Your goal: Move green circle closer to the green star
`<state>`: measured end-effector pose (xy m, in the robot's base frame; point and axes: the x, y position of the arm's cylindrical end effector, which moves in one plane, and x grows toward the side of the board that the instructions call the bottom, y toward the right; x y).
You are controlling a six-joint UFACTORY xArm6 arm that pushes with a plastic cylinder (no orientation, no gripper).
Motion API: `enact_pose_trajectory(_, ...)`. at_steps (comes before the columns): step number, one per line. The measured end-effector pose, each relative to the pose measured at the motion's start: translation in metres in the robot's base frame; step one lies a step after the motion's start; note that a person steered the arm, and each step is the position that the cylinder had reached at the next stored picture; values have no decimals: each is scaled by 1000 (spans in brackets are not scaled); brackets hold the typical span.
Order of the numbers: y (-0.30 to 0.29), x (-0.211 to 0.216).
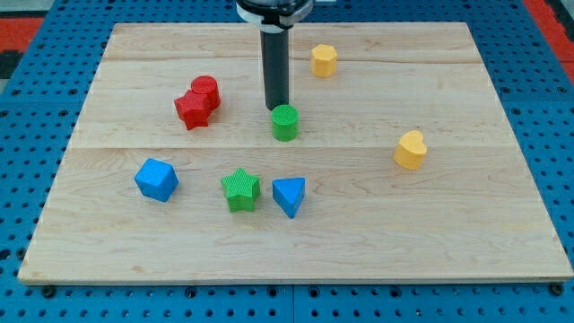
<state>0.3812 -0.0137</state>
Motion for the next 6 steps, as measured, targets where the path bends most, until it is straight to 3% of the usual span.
enact_pose_trajectory(2,-3,77)
enact_pose_trajectory(4,28,32)
enact_pose_trajectory(5,65,73)
enact_pose_trajectory(6,34,84)
